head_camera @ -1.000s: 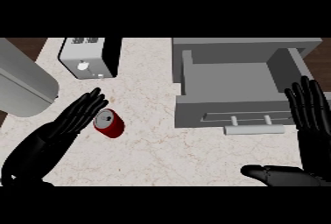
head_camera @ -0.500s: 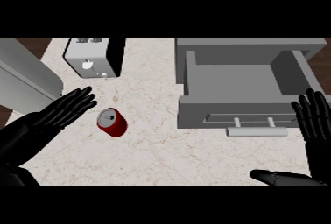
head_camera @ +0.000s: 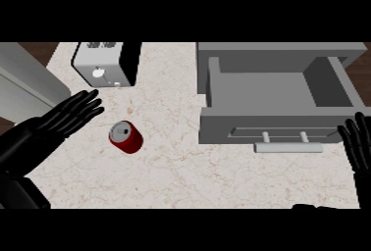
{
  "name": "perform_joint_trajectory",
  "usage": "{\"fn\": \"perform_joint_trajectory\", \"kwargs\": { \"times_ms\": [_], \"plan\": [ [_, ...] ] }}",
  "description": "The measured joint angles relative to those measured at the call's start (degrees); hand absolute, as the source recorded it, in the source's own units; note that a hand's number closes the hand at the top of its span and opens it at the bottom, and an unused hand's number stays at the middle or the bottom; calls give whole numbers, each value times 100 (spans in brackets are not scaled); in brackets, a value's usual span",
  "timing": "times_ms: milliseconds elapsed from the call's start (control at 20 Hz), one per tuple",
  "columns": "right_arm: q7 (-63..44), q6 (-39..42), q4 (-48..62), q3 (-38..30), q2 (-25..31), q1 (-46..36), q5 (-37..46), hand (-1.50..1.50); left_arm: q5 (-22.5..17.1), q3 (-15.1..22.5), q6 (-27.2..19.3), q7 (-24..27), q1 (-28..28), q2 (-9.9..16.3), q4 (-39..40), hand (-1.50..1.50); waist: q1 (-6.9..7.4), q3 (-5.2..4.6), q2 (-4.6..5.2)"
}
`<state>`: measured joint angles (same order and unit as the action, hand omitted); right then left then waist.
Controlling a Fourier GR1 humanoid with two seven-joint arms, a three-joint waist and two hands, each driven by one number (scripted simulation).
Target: Pick up the can, place it into the drawer and close the drawer
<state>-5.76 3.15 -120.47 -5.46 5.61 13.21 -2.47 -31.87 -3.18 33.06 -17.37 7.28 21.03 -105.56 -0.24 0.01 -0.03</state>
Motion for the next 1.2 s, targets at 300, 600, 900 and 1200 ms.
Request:
{"fn": "perform_joint_trajectory", "kwargs": {
  "times_ms": [300, 600, 900, 1200],
  "plan": [
    [22, 121, 116, -152, -21, -59, -33, -150, 504, -75, 193, 283, 109, -278, 460, -150, 1, -1, 2],
    [196, 347, 81, -342, -47, 164, -189, -150, 1104, 78, 268, 644, 267, -618, 984, -150, -8, -1, 2],
    [470, 489, 298, -436, -107, 200, -91, -150, 1709, 42, 392, 1225, 359, -789, 1626, -150, -6, -1, 3],
    [444, 593, 374, -551, -116, 113, -127, -150, 2161, -60, 419, 1716, 451, -850, 2163, -150, -4, -1, 4]
  ]
}}
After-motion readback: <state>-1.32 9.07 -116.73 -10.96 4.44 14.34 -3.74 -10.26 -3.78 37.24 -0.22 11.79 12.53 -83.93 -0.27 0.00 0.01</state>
